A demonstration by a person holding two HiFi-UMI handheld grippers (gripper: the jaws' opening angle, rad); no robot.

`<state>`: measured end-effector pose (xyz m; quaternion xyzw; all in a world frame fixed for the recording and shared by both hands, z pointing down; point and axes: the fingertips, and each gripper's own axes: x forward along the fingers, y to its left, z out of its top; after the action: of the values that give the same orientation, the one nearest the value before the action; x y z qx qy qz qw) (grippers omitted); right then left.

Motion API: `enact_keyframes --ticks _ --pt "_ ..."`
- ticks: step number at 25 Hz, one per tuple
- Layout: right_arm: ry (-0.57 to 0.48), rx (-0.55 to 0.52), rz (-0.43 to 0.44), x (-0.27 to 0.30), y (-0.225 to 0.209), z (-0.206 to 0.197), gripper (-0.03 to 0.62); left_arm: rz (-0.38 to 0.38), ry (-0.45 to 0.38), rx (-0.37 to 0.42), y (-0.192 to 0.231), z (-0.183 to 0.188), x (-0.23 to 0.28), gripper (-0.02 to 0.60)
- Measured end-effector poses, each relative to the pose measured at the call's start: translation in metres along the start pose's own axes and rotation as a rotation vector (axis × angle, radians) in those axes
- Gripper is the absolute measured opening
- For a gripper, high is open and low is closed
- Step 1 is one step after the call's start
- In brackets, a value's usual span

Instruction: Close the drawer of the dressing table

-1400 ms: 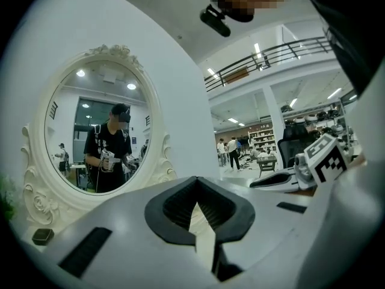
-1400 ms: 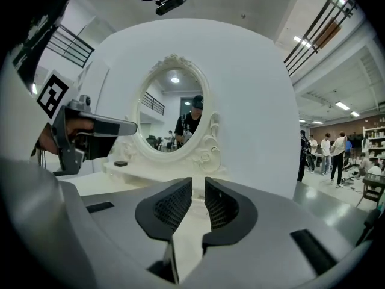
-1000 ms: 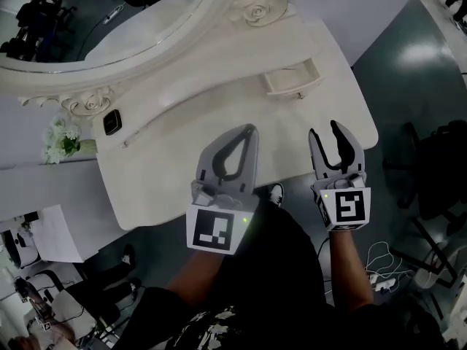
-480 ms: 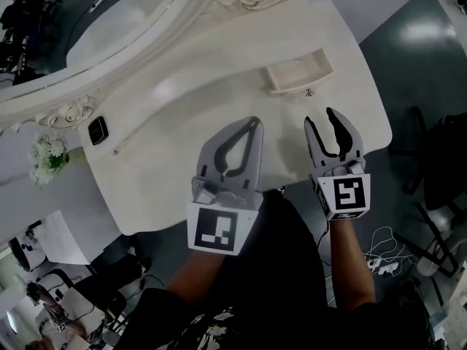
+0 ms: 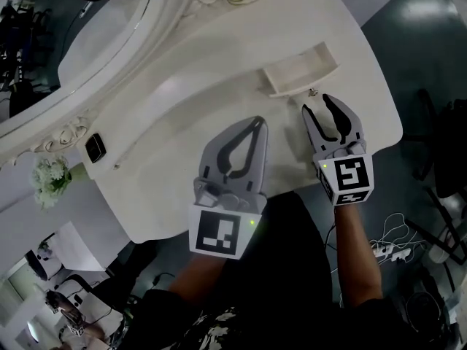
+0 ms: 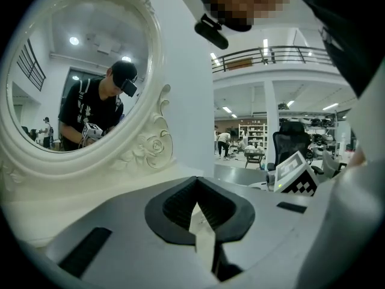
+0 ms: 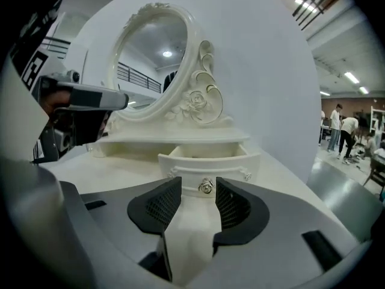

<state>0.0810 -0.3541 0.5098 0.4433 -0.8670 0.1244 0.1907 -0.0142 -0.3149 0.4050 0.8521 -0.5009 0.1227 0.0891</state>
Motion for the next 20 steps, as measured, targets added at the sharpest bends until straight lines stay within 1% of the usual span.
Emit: enact_keyframes --ticks 2,8,10,11,15,20 --pt "0.024 -0.012 0.000 0.007 -0.001 -0.005 0.155 -0.009 0.003 0.002 0.001 -0.001 0.004 0.002" --pt "0.061 0.002 -0.033 0.019 -0.011 -0.013 0.155 -0.021 0.021 -0.006 0.005 -0.007 0.013 0.002" --pt "0.066 -0.003 -0.048 0.020 -0.013 -0.013 0.103 -0.028 0.020 -0.009 0.004 -0.008 0.015 0.002" --pt "0.069 0.000 -0.049 0.021 -0.013 -0.013 0.095 -0.033 0.019 -0.007 0.003 -0.008 0.016 0.002" --pt "0.081 0.026 -0.052 0.019 -0.014 -0.013 0.094 -0.047 0.026 -0.013 -0.001 -0.010 0.017 0.002" --pt "0.059 0.046 -0.061 0.018 -0.015 -0.005 0.094 -0.048 0.027 -0.007 0.003 -0.009 0.016 0.002"
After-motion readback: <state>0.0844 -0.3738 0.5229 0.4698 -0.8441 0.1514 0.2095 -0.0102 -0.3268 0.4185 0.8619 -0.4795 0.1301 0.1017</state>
